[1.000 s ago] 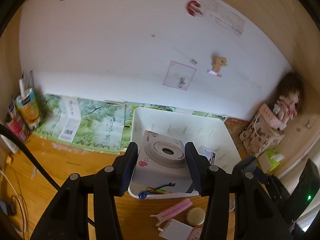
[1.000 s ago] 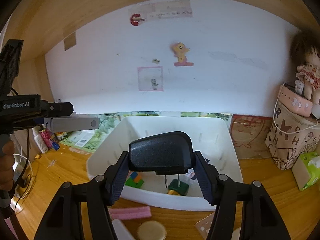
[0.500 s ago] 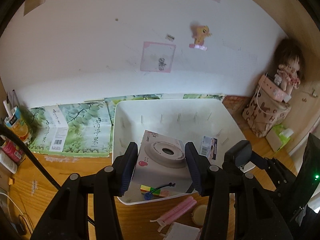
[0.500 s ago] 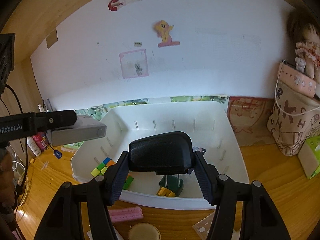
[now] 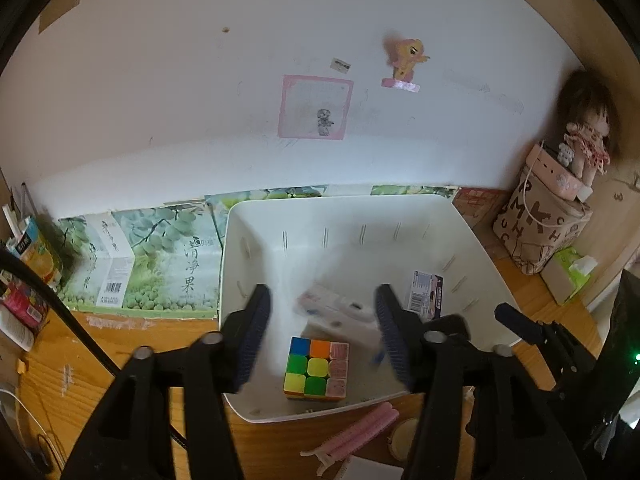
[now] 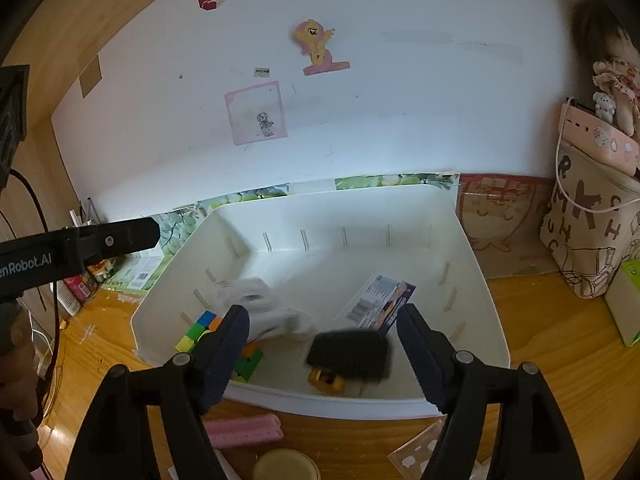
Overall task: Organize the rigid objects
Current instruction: 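Lower the white device and adapter into the bin and open both grippers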
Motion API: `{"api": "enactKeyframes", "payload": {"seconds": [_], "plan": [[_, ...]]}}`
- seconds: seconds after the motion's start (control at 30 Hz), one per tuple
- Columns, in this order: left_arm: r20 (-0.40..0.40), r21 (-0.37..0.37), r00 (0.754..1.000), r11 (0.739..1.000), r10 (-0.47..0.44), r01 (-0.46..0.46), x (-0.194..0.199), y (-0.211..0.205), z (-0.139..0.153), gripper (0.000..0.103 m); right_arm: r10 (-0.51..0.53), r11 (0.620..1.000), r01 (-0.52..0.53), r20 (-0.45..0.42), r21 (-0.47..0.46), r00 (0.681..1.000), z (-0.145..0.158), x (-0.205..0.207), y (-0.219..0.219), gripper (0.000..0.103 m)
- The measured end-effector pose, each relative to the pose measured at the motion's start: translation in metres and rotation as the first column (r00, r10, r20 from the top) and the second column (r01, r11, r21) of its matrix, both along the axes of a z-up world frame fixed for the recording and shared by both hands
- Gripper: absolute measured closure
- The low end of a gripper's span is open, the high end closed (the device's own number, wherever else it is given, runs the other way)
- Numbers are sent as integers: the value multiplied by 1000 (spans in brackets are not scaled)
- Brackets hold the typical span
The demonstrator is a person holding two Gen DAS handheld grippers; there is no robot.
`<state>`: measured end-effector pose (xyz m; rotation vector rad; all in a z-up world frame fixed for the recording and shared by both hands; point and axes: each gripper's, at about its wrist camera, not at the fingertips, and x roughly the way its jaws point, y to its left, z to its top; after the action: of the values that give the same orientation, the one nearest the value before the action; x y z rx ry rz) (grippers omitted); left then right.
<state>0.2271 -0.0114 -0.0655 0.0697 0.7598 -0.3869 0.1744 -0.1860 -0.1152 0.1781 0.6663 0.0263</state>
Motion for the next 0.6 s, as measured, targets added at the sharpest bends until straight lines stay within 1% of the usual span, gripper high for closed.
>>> {"api": "enactKeyframes", "payload": {"seconds": [0.03,0.13,0.23,0.33,0.4,0.6], "plan": [[6,-7,1000,1000,4,-4,-1,1,1,33,-2,1000,2,-2,0,1000,1,-1,0,26],[26,-28,1000,1000,9,-8,-7,4,7,28,-12,1000,12,5,-3,1000,6,-5,0,26],[18,-63,1000,998,9,-8,-12,7,15,27,-20,1000,20,21,-8,1000,14,-11,2,24],[31,-108,1000,994,2,1,-23,11,26,26,-28,999,29,45,-13,999,23,-21,4,23],[41,-126,999,992,1,4,-28,13,31,24,-33,999,34,63,-18,997,30,-29,7,23],[68,-169,998,986,0,11,-47,23,48,22,-51,998,55,110,-38,993,51,-51,14,23]]}}
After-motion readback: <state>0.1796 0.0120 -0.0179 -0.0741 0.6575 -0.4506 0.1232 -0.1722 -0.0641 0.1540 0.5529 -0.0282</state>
